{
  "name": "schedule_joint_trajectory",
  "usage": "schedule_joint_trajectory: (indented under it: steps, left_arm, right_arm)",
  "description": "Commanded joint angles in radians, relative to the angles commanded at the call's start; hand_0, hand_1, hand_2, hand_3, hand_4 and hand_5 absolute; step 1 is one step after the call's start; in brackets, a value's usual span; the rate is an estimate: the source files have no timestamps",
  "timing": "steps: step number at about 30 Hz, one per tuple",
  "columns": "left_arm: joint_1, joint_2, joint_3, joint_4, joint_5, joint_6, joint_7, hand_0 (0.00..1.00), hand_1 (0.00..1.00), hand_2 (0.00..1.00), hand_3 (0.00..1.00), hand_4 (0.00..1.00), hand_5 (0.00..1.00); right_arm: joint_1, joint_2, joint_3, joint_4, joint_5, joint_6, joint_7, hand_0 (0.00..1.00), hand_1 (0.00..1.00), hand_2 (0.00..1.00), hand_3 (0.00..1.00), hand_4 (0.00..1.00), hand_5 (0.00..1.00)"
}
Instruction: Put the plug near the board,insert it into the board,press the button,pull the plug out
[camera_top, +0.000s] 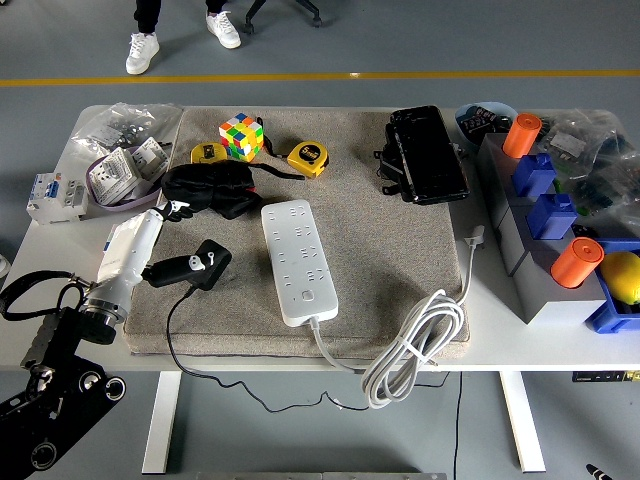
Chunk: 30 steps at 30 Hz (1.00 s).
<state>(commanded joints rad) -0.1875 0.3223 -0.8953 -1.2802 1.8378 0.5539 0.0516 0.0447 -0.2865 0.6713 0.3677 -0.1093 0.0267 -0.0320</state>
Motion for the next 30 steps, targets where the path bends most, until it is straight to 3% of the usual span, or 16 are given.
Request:
schedule_joint_trajectory:
  steps: [7, 16, 23, 24, 29, 30]
  left_arm:
    - [-0.016, -0.009, 0.041, 0.021, 0.042, -0.001, 0.064, 0.725, 0.722, 0.718, 0.743, 0.998, 0.649]
    - [-0.056, -0.029, 0.066, 0.084, 0.1, 0.01, 0.11, 0.717, 0.717, 0.707, 0.743, 0.998, 0.652]
    - [-0.057, -0.032, 0.081, 0.123, 0.109, 0.011, 0.133, 0.704, 0.709, 0.699, 0.74, 0.998, 0.633]
    - [-0.056, -0.032, 0.083, 0.125, 0.109, 0.013, 0.134, 0.616, 0.647, 0.653, 0.731, 0.998, 0.608]
    - [-0.058, -0.031, 0.088, 0.136, 0.104, 0.024, 0.137, 0.616, 0.647, 0.653, 0.731, 0.998, 0.608]
    - [-0.059, -0.031, 0.09, 0.137, 0.099, 0.024, 0.136, 0.526, 0.582, 0.592, 0.71, 0.998, 0.546]
  right_arm:
    - [0.001, 0.0, -0.003, 0.0, 0.0, 0.0, 0.001, 0.644, 0.695, 0.7, 0.602, 0.867, 0.532]
    - [0.002, -0.001, -0.004, 0.0, 0.002, 0.0, 0.001, 0.644, 0.695, 0.7, 0.602, 0.868, 0.53]
    - [0.001, 0.0, -0.006, 0.001, 0.002, 0.0, 0.001, 0.644, 0.695, 0.7, 0.603, 0.869, 0.53]
    - [0.001, 0.0, -0.005, 0.001, 0.002, 0.0, 0.002, 0.645, 0.695, 0.7, 0.602, 0.869, 0.529]
    - [0.002, -0.001, -0.004, 0.001, 0.002, -0.001, 0.002, 0.645, 0.695, 0.7, 0.602, 0.869, 0.529]
    - [0.002, -0.001, -0.004, 0.001, 0.002, -0.001, 0.001, 0.645, 0.695, 0.7, 0.602, 0.871, 0.528]
